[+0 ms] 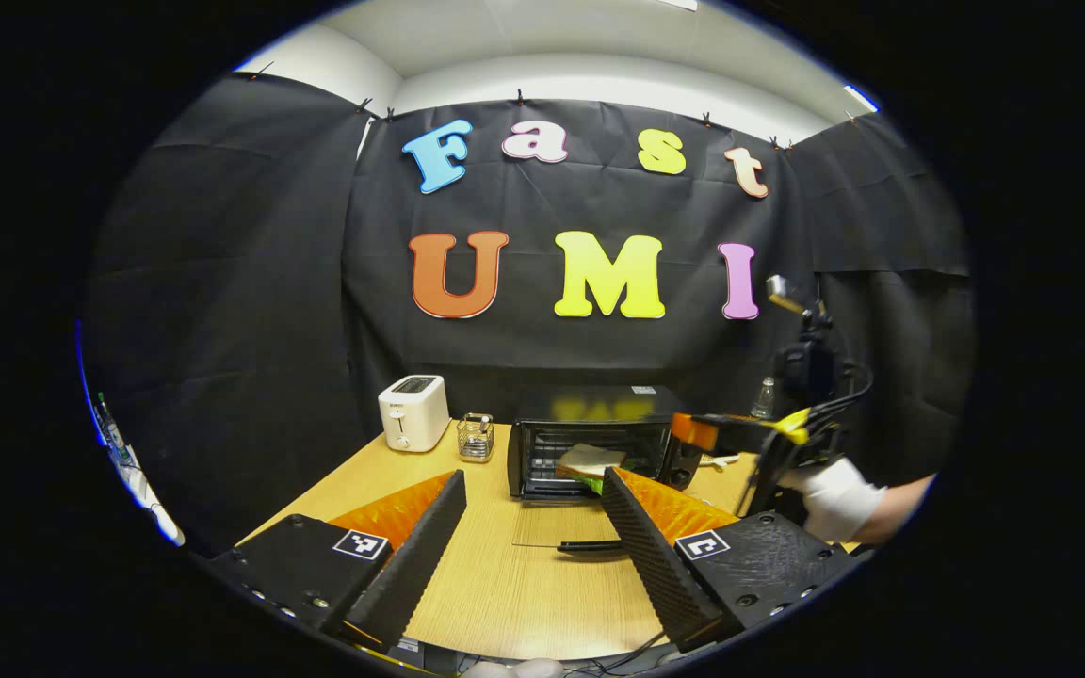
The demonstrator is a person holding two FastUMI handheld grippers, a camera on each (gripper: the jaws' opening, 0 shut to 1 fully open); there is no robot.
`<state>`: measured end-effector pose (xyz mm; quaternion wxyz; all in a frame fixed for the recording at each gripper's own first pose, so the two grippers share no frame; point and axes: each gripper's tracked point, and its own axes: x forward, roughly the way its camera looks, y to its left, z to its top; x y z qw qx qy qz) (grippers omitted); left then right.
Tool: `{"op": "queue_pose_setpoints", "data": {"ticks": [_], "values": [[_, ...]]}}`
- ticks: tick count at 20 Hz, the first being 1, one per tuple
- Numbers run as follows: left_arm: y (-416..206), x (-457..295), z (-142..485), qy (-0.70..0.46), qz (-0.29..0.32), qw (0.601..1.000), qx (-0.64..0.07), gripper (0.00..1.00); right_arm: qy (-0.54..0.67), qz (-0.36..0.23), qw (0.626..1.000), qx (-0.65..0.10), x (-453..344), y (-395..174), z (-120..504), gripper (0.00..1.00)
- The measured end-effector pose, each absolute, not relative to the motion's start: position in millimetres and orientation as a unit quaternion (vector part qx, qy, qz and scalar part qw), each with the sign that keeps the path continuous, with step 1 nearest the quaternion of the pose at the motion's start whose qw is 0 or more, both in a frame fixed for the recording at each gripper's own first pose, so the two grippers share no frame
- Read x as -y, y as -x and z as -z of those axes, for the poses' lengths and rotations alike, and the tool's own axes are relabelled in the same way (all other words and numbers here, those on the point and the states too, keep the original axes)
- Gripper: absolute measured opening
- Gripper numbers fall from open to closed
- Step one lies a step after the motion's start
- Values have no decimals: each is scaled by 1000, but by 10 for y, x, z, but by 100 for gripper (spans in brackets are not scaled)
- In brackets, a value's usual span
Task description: Open the electric oven with the left hand, put the food in, and close the electric oven.
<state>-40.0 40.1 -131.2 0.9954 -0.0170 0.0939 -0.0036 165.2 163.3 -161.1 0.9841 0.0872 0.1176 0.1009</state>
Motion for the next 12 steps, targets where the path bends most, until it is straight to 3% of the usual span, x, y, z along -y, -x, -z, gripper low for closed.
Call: {"op": "queue_pose_setpoints", "data": {"ticks": [2, 4, 5, 8, 9, 12], "values": [[362, -353, 1331, 10, 3, 996, -89, 95, -71, -104, 986, -105, -1418, -1405, 1351, 94], [317, -298, 1412, 1, 6, 996, -91, 95, -61, -100, 989, -90, -1155, -1197, 1087, 100], [290, -256, 1455, -4, 8, 996, -92, 95, -56, -95, 990, -85, -1009, -1093, 983, 95], [169, -96, 1636, -11, 17, 995, -98, 100, -41, -76, 994, -67, -564, -838, 703, 95], [116, -39, 1738, -14, 19, 995, -99, 95, -38, -67, 995, -62, -417, -740, 625, 95], [22, 133, 2104, -13, 27, 992, -122, 96, -20, -60, 996, -59, -160, -567, 493, 95]]}}
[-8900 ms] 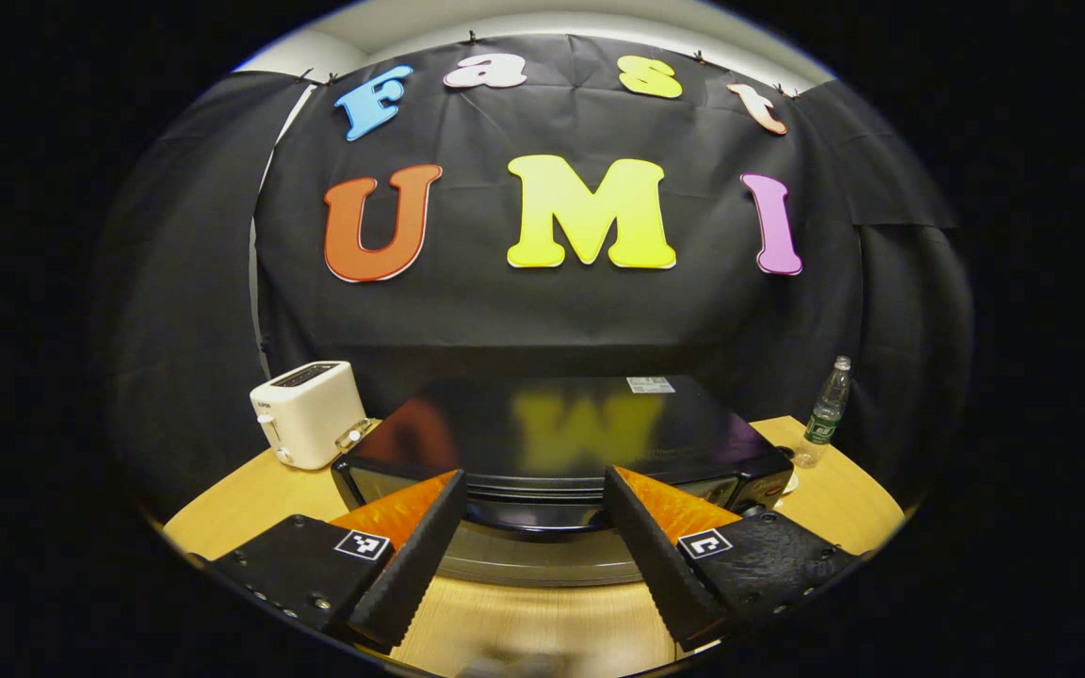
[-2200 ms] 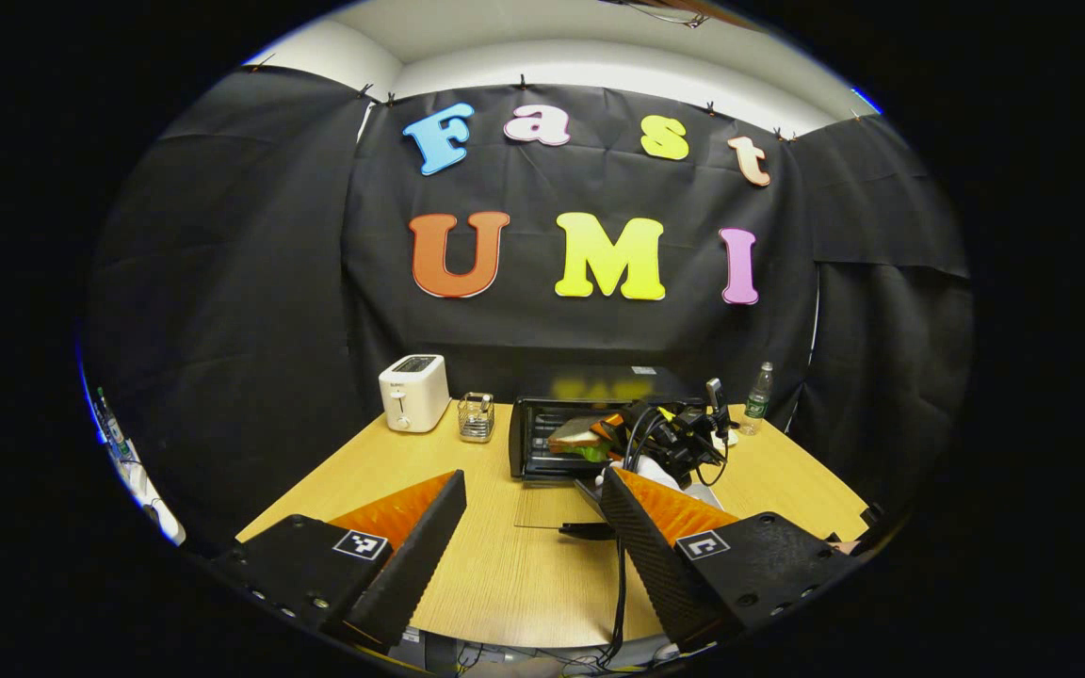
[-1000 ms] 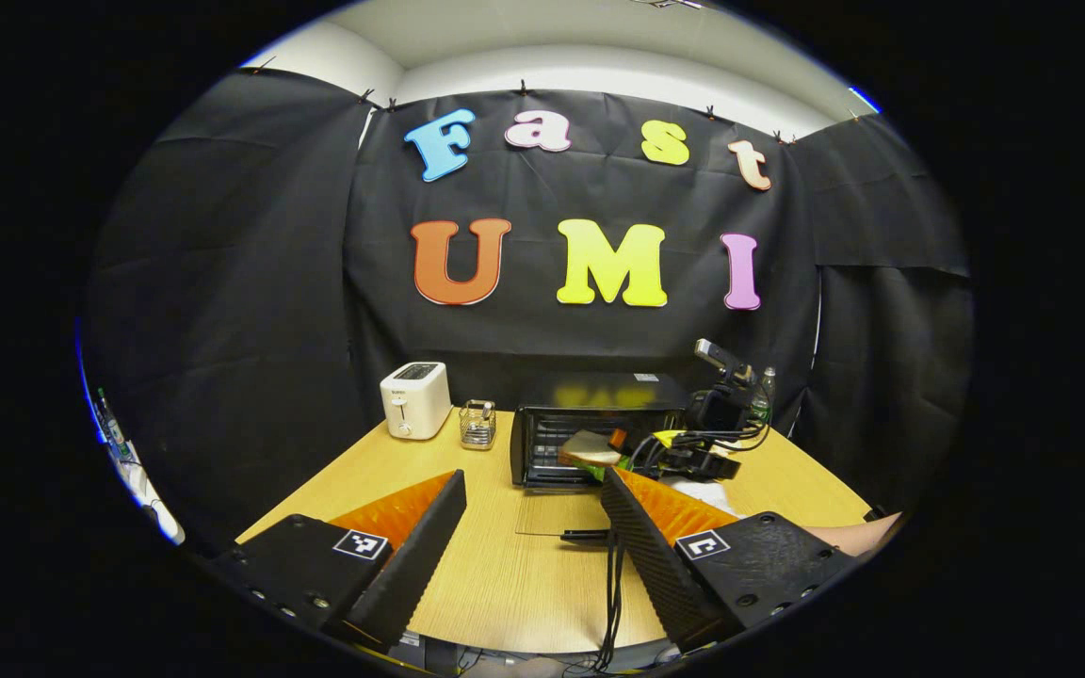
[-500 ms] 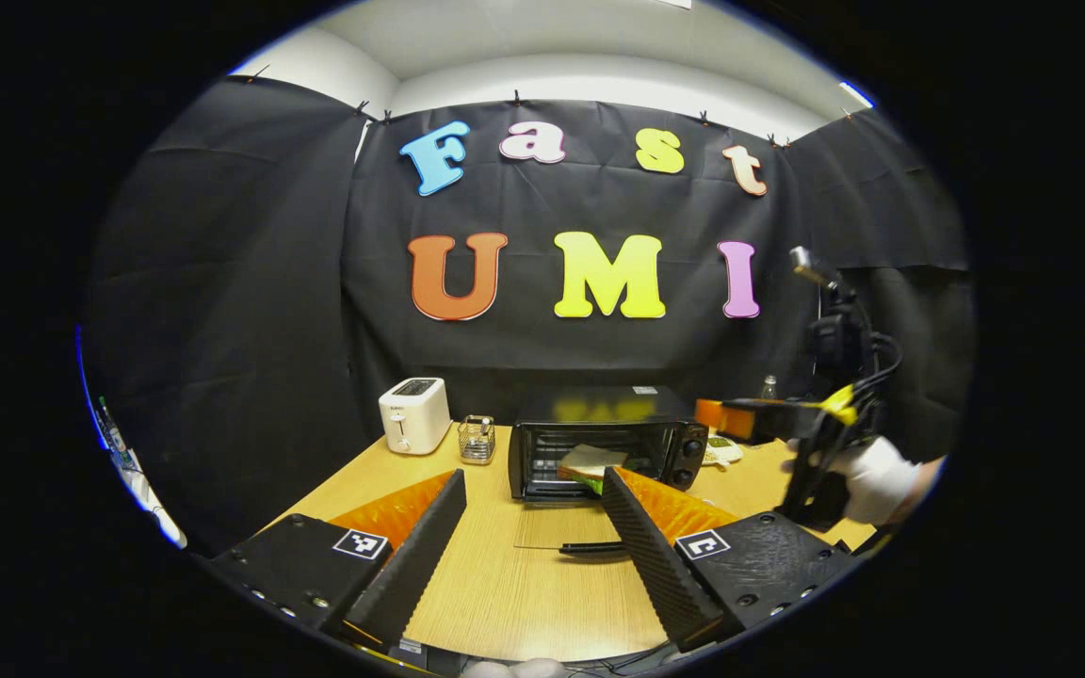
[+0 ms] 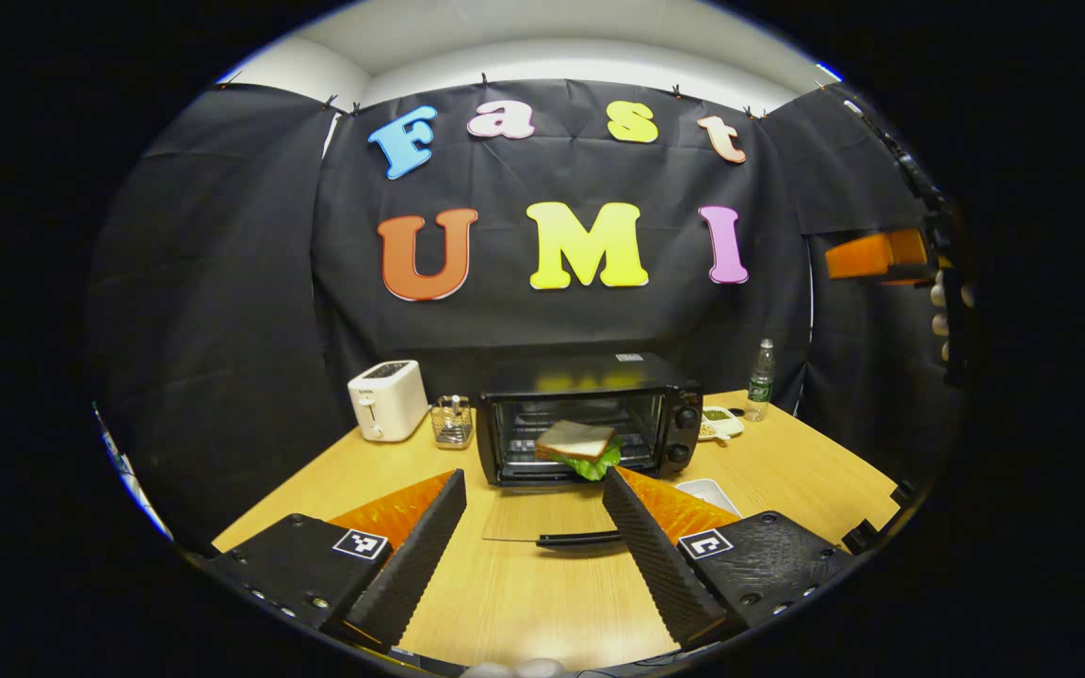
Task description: Open the electric oven with the left hand, put the food in, and close the electric oven.
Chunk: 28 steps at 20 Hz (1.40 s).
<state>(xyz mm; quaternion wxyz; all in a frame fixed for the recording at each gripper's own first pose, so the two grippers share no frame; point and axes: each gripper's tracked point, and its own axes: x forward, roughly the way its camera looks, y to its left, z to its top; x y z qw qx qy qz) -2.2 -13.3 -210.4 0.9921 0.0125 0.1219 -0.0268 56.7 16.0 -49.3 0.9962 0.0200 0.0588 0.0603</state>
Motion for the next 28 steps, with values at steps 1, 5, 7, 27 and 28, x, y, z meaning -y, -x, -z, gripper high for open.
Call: {"op": "queue_pose_setpoints", "data": {"ticks": [1, 5, 7, 27, 28], "values": [[-13, 193, 2256, -20, 29, 990, -135, 96, -16, -59, 997, -55, -88, -527, 422, 94], [-142, 443, 2789, -20, 44, 985, -165, 96, -6, -59, 996, -61, 118, -370, 312, 95], [-225, 527, 3062, -16, 44, 981, -188, 96, -3, -58, 996, -70, 197, -332, 327, 95], [-609, 642, 3934, -14, 31, 965, -259, 94, 7, -78, 989, -127, 322, -375, 587, 96], [-606, 635, 3966, -16, 31, 965, -261, 95, 6, -81, 988, -128, 310, -381, 599, 96]]}}
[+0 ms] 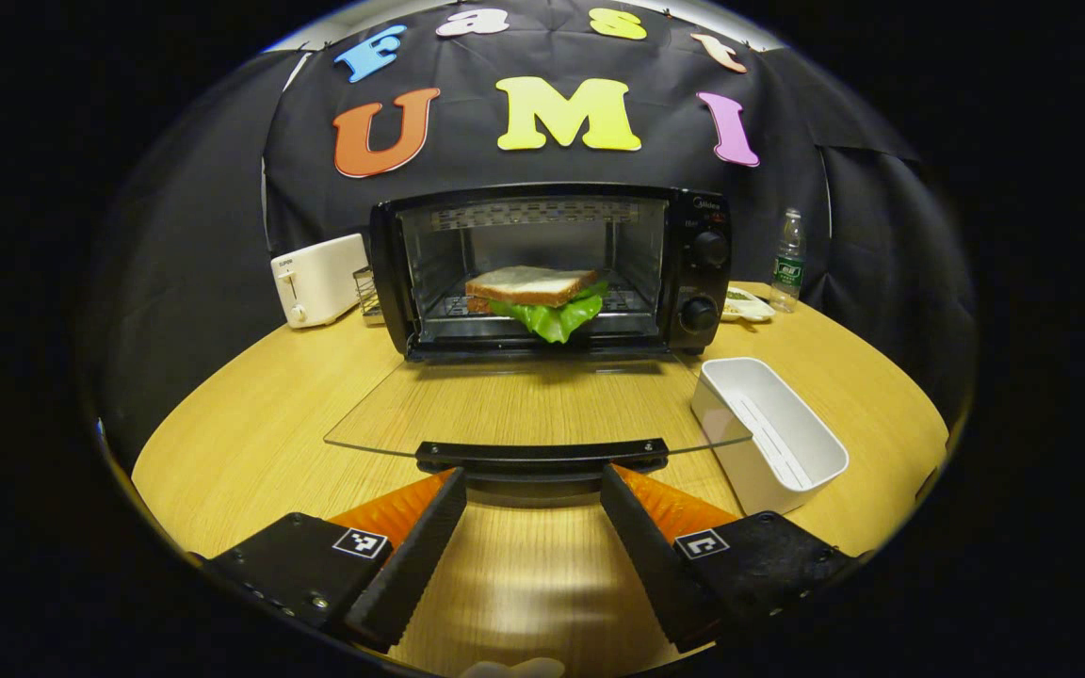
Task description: Open the electric oven with the left hand, put the food in, and close the electric oven.
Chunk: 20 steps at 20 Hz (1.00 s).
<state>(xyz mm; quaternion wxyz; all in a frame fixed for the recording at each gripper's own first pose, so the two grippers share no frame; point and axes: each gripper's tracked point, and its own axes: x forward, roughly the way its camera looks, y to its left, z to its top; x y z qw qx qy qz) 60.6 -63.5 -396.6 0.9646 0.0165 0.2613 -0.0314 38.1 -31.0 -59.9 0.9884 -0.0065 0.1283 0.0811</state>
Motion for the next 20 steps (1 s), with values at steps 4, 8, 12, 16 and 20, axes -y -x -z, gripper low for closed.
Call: {"op": "queue_pose_setpoints", "data": {"ticks": [4, 8, 12, 16, 20], "values": [[-593, 622, 3984, -10, 33, 963, -268, 95, 5, -83, 988, -131, 322, -403, 610, 96], [-641, 613, 3923, -13, 34, 963, -266, 95, 4, -89, 987, -131, 300, -412, 595, 96], [-625, 614, 3868, -17, 38, 962, -272, 96, 0, -90, 988, -126, 317, -433, 555, 96], [-674, 593, 3682, -20, 40, 964, -261, 95, -3, -91, 989, -118, 333, -459, 503, 96], [-754, 585, 3408, -16, 41, 969, -244, 95, -5, -90, 990, -108, 346, -488, 445, 96]]}}
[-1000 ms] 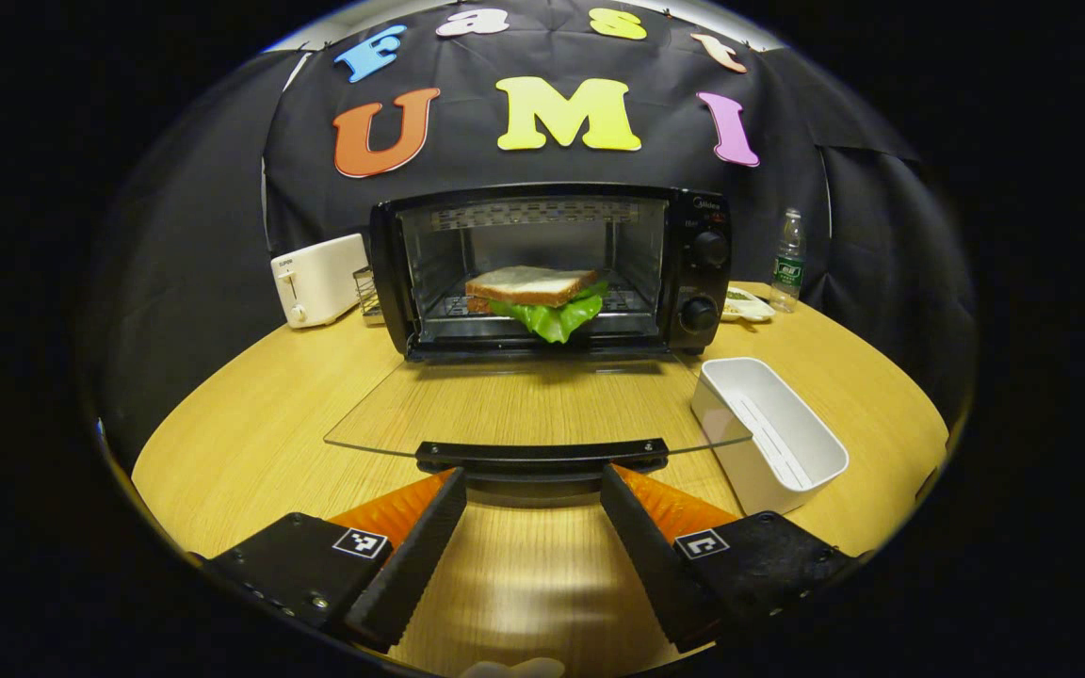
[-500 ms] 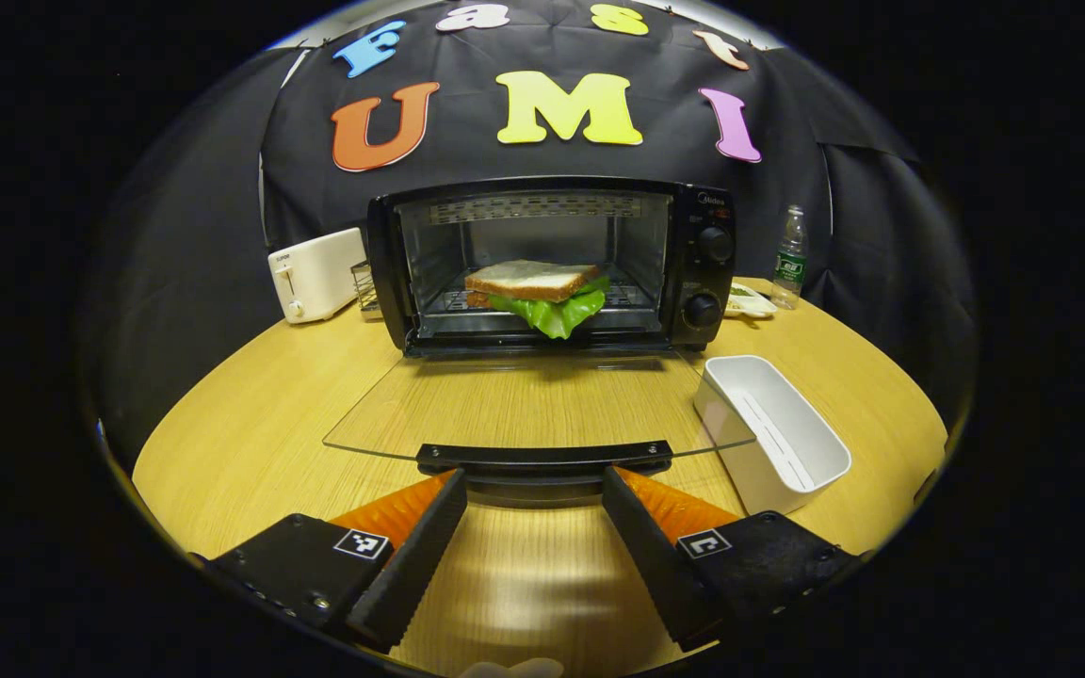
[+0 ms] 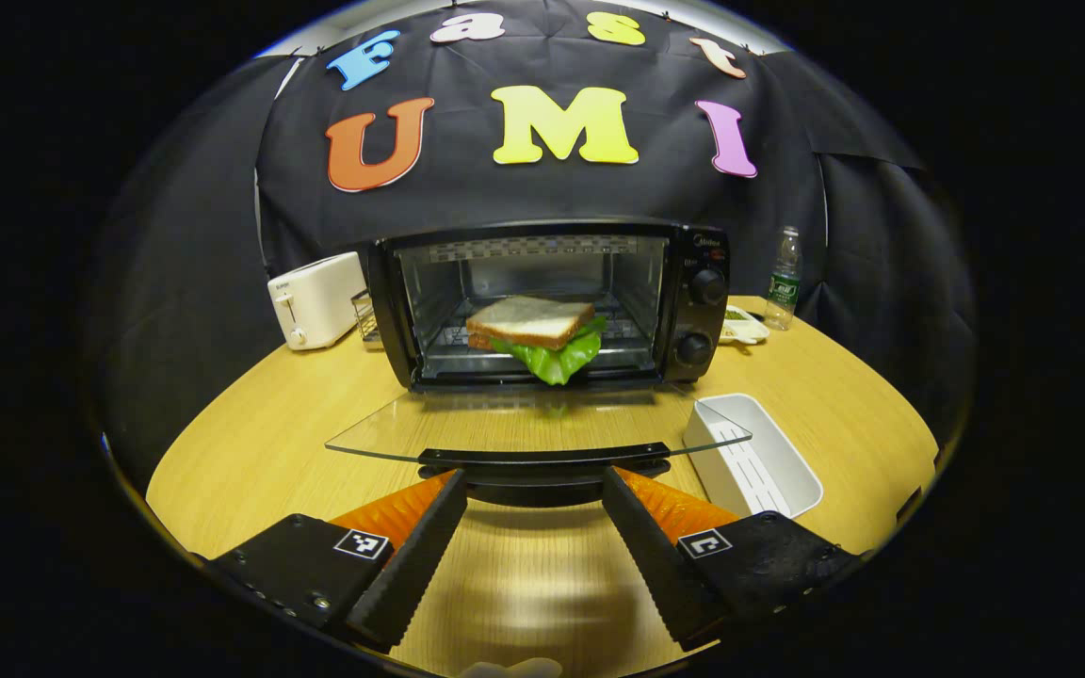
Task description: Open the electric oven with the left hand, put the food in, and close the electric oven.
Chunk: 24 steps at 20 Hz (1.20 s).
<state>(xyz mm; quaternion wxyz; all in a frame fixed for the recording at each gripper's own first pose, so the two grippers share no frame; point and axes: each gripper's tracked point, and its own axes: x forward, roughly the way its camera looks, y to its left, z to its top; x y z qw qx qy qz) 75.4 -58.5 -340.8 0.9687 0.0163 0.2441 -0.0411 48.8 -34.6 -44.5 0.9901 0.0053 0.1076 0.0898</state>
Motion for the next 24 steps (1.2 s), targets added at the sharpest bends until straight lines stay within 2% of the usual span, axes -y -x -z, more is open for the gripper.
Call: {"op": "queue_pose_setpoints", "data": {"ticks": [11, 18, 24], "values": [[-1393, 686, 2665, -22, 50, 980, -192, 96, -25, -70, 993, -97, 482, -546, 449, 96], [-1889, 708, 2475, -34, 47, 985, -164, 96, -25, -64, 993, -100, 500, -582, 450, 96], [-1828, 674, 2301, -28, 41, 987, -156, 96, -27, -65, 993, -96, 462, -639, 427, 96]]}}
